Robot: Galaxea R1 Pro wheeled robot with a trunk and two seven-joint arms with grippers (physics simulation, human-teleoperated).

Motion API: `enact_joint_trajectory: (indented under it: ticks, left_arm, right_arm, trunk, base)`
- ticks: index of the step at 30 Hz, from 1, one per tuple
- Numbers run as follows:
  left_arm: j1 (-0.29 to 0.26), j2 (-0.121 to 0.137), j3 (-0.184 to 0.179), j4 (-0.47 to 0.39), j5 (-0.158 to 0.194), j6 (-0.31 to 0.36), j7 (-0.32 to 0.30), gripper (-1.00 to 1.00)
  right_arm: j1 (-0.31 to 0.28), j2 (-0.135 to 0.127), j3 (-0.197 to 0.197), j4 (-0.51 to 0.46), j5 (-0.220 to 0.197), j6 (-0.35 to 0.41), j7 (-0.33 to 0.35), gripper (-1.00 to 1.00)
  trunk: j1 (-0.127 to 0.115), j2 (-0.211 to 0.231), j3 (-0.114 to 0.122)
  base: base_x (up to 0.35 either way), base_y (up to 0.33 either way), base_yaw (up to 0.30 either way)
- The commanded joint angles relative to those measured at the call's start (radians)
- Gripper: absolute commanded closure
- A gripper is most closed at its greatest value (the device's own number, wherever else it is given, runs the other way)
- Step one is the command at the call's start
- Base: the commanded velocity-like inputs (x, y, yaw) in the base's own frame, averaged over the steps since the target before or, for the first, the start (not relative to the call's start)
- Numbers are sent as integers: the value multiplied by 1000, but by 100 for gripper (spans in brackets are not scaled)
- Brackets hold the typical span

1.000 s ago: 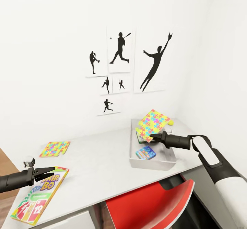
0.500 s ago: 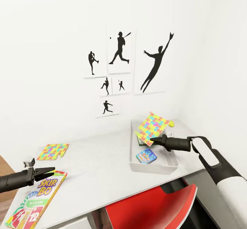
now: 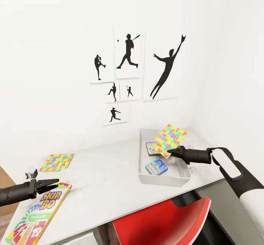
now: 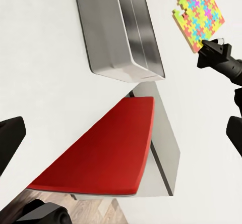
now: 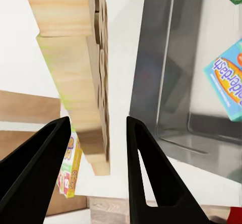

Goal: Put all the toys in the child's room - the three board games (two on the bed and one on the table), the two jigsaw puzzles on the table, and the tennis ball on the table - inside the toy box on the table in the child's room.

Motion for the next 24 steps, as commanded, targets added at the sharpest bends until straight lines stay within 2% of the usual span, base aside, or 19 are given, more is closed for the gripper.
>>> enact_joint_trajectory:
  ticks: [1,24]
  left_arm:
    - [-1,1,0,0,-1,10,-4,-100]
    - [-1,2,1,0,-1,11,-4,-100]
  right_arm:
    - [-1,-2,2,0,8,1,10,100]
    - [7,-5,0,-5,5,1,10,100]
  trunk:
    - [1,-2,-2]
    - [1,-2,-2]
  base:
    - [0,0,0]
    - [19,0,0]
